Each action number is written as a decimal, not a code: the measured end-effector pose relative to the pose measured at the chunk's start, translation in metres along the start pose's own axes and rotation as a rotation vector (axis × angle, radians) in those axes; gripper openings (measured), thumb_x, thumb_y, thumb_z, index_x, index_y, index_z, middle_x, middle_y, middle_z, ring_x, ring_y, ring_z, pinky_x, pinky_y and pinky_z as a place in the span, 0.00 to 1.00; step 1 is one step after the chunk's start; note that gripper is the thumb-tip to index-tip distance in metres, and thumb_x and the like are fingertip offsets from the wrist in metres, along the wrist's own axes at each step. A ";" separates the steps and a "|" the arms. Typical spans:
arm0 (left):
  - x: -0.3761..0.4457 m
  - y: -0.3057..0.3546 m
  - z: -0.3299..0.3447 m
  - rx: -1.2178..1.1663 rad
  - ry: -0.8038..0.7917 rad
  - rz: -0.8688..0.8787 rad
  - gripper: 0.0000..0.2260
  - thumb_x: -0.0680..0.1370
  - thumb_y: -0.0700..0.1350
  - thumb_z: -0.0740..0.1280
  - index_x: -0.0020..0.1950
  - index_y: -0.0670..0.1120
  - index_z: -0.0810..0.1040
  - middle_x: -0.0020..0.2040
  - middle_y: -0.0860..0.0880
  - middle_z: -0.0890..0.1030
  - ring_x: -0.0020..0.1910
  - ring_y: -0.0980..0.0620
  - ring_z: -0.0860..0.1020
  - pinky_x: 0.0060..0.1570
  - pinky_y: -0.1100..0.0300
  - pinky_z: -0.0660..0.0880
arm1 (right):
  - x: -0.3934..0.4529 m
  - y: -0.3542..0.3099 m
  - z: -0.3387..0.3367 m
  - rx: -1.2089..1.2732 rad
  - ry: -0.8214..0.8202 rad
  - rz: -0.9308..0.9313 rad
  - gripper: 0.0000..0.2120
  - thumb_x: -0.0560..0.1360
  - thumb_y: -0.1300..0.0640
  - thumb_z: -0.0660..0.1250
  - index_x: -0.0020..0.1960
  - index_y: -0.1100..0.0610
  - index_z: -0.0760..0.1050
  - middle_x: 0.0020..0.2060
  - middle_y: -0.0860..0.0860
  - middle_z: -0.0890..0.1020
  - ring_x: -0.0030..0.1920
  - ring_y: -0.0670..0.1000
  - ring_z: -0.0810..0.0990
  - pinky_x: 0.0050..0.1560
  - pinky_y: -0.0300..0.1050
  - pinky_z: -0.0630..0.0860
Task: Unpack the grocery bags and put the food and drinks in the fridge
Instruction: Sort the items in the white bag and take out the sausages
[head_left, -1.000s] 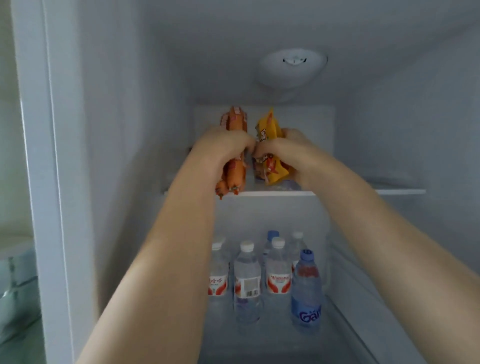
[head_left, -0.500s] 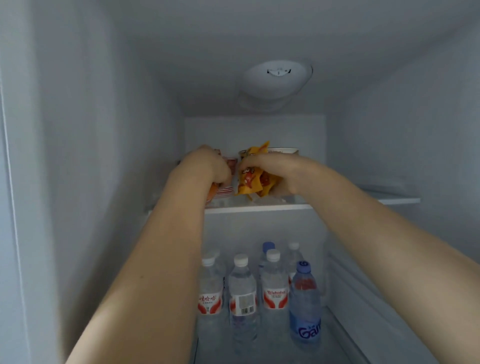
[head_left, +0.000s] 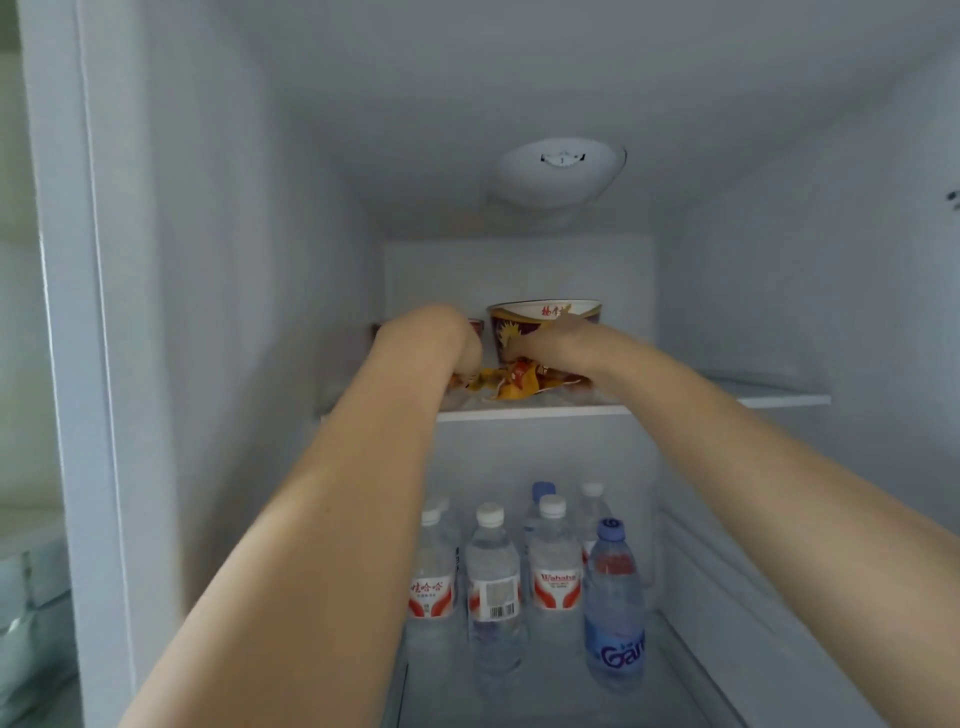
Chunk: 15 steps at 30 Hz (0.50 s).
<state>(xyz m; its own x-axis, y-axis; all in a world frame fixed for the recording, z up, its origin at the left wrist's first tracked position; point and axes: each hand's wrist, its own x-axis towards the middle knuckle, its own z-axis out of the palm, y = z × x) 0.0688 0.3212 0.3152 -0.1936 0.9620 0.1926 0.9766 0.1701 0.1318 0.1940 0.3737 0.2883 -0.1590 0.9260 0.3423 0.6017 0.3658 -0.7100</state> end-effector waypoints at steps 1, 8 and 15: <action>0.000 0.001 -0.001 -0.001 -0.007 -0.005 0.10 0.80 0.47 0.64 0.55 0.41 0.79 0.44 0.43 0.78 0.50 0.44 0.77 0.53 0.54 0.74 | -0.001 0.001 -0.002 0.014 -0.002 -0.003 0.12 0.72 0.46 0.69 0.47 0.54 0.77 0.40 0.51 0.82 0.40 0.49 0.79 0.39 0.42 0.75; 0.002 -0.018 0.002 -0.100 -0.135 0.016 0.23 0.74 0.64 0.66 0.53 0.45 0.75 0.48 0.47 0.76 0.47 0.48 0.76 0.48 0.57 0.73 | -0.007 0.011 -0.013 0.212 0.011 0.021 0.12 0.71 0.50 0.73 0.49 0.54 0.77 0.40 0.52 0.83 0.40 0.50 0.82 0.39 0.43 0.82; -0.006 -0.020 0.009 -0.111 -0.072 0.105 0.18 0.76 0.58 0.66 0.55 0.46 0.81 0.54 0.45 0.80 0.48 0.48 0.78 0.47 0.58 0.71 | -0.005 0.010 -0.006 -0.039 0.017 -0.206 0.08 0.74 0.51 0.68 0.41 0.54 0.77 0.35 0.50 0.80 0.34 0.45 0.76 0.32 0.38 0.70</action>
<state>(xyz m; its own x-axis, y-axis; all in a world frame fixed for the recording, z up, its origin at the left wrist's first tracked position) 0.0510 0.3137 0.3025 -0.0799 0.9867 0.1418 0.9739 0.0469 0.2223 0.2053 0.3722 0.2836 -0.2689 0.8303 0.4881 0.5876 0.5429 -0.5999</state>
